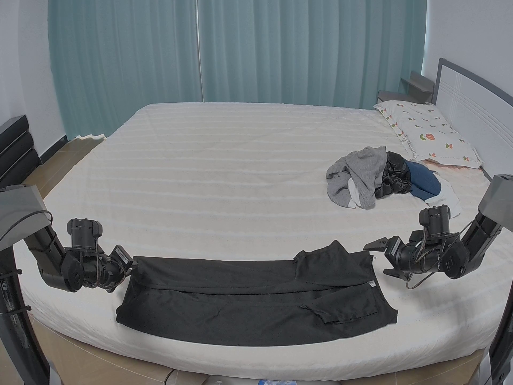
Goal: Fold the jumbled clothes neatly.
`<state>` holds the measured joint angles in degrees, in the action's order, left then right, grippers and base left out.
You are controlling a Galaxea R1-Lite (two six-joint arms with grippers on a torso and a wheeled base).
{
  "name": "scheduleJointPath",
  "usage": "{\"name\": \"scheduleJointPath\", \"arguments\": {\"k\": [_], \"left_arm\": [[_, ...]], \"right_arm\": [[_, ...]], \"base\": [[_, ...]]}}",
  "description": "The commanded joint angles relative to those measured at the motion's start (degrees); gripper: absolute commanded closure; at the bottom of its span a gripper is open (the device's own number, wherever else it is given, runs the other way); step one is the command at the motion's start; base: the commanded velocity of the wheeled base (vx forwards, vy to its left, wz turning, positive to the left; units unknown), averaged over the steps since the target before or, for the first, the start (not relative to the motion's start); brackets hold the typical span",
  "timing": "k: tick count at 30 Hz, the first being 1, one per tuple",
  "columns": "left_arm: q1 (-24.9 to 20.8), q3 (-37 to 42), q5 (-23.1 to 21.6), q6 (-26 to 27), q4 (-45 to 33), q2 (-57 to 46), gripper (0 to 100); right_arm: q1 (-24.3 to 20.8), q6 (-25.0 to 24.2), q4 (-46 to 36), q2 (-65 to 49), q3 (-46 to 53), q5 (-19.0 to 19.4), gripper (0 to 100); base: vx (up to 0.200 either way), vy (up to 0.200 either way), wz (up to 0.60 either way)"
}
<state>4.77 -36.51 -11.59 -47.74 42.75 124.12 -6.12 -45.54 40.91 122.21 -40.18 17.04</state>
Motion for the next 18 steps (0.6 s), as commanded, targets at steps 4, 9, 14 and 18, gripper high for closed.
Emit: {"name": "scheduleJointPath", "arguments": {"k": [4,9,14,18], "left_arm": [[0.33,0.48,2.01,-0.07,0.05,-1.69,100],[0.33,0.48,2.10,-0.34,0.14,-2.57,100],[0.33,0.39,2.10,-0.43,0.23,-2.57,100],[0.33,0.39,2.19,-0.43,0.14,-2.57,100]], "right_arm": [[-1.97,0.02,-0.04,0.92,-0.07,-0.61,0],[-2.14,0.10,0.05,3.82,-0.86,-2.10,0],[-2.41,0.19,0.05,4.79,-1.04,-2.36,0],[-3.11,0.02,0.13,5.93,-2.36,-2.36,0]], "base": [[0.000,0.000,0.00],[0.000,0.000,0.00],[0.000,0.000,0.00],[0.000,0.000,0.00]]}}
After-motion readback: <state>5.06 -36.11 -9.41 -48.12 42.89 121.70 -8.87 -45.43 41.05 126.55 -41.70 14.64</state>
